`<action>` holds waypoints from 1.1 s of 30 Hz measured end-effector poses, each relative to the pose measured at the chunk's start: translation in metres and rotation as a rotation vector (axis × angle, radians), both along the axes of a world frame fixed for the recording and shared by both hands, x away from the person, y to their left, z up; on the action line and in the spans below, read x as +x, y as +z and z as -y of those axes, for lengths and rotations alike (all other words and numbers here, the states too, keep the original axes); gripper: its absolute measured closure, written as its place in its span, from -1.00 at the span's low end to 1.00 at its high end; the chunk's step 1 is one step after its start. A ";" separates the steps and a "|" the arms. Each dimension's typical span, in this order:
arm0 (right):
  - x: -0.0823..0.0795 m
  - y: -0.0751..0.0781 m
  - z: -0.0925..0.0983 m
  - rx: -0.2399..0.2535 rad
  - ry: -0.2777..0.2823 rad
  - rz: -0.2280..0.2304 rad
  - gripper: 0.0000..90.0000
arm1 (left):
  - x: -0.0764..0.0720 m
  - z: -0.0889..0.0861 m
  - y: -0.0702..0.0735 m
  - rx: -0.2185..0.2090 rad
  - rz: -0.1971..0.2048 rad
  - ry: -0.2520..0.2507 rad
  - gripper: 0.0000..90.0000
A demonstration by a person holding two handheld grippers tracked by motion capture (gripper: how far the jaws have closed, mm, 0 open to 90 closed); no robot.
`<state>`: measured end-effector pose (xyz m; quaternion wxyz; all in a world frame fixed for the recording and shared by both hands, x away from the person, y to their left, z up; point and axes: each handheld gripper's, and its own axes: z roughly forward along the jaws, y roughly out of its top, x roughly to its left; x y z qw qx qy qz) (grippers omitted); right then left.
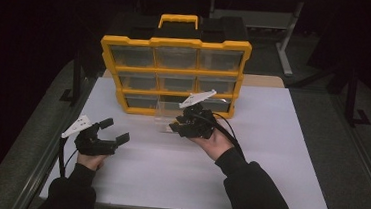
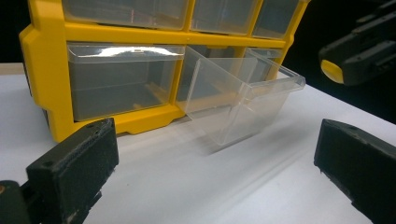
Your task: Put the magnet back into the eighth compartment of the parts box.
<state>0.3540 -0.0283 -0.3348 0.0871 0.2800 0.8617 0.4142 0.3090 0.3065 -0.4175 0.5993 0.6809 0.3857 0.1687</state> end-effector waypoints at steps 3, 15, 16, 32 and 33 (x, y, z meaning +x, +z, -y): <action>0.004 0.001 0.000 -0.001 -0.006 0.001 0.36 | 0.000 0.000 0.000 -0.003 0.000 0.000 -1.00; 0.019 0.015 -0.002 0.006 -0.033 0.022 0.36 | 0.000 0.000 0.001 -0.007 0.003 -0.004 -1.00; 0.021 0.016 -0.003 0.004 -0.037 0.022 0.36 | 0.000 0.000 0.000 -0.007 0.002 -0.004 -1.00; 0.051 0.018 -0.013 -0.029 -0.085 0.000 0.36 | 0.001 0.000 0.000 -0.006 -0.010 -0.016 -1.00; 0.053 0.016 -0.013 -0.029 -0.091 -0.007 0.36 | 0.001 0.000 0.000 -0.009 -0.011 -0.013 -1.00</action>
